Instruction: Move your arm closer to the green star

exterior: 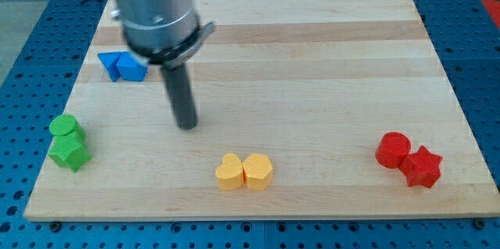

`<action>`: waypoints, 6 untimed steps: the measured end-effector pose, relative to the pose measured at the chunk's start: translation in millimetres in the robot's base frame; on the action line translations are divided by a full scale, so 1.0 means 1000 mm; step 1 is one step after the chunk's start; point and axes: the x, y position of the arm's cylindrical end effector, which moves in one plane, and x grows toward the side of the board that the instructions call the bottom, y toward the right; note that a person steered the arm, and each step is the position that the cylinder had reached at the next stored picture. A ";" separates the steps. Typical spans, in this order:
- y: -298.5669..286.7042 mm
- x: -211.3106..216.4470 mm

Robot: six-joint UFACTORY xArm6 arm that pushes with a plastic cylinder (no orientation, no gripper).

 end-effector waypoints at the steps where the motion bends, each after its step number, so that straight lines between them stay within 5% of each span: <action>1: -0.039 0.052; 3: -0.157 0.106; 6: -0.180 0.064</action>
